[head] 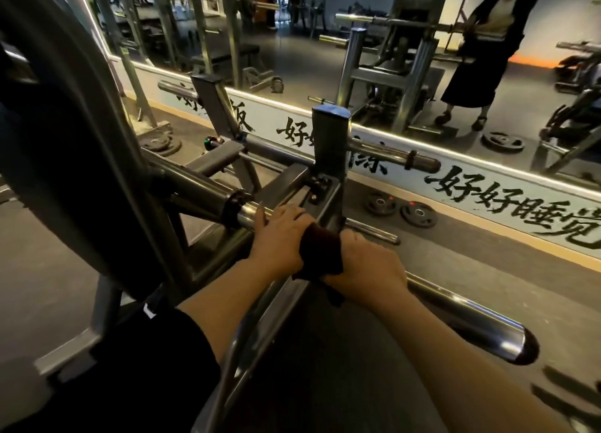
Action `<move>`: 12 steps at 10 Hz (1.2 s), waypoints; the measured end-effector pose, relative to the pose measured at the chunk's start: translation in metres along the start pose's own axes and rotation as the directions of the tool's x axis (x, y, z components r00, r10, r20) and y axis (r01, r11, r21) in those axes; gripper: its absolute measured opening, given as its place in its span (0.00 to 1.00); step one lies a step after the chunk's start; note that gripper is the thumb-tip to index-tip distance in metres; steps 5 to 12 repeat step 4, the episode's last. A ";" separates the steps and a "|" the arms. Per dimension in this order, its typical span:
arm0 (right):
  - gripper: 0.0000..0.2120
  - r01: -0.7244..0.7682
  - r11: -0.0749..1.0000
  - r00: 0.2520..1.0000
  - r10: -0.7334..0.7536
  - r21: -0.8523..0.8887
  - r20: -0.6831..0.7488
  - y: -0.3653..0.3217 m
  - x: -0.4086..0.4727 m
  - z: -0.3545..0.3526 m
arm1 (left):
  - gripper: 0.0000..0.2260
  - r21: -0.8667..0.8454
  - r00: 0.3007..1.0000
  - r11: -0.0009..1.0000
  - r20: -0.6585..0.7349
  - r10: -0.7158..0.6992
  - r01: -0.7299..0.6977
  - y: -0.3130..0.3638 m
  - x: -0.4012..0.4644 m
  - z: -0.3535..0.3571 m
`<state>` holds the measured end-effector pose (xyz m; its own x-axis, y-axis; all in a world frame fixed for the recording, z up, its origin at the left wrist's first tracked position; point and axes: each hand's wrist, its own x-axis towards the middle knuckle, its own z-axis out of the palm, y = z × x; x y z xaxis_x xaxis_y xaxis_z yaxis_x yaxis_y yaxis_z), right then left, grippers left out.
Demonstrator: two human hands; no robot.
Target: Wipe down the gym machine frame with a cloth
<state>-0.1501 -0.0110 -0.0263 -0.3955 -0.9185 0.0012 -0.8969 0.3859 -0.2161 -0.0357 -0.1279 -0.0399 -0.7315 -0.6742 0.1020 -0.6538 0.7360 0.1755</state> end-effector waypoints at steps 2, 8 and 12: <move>0.20 -0.004 0.999 0.995 0.000 0.043 0.101 0.005 0.006 -0.011 | 0.31 0.098 0.996 0.992 0.029 -0.080 0.077 0.005 0.003 -0.004; 0.48 0.115 0.992 0.993 -0.115 0.053 0.006 0.010 -0.012 -0.010 | 0.45 -0.024 0.986 0.991 -0.097 -0.133 0.131 0.006 -0.063 -0.022; 0.48 0.115 0.992 0.993 -0.115 0.053 0.006 0.010 -0.012 -0.010 | 0.45 -0.024 0.986 0.991 -0.097 -0.133 0.131 0.006 -0.063 -0.022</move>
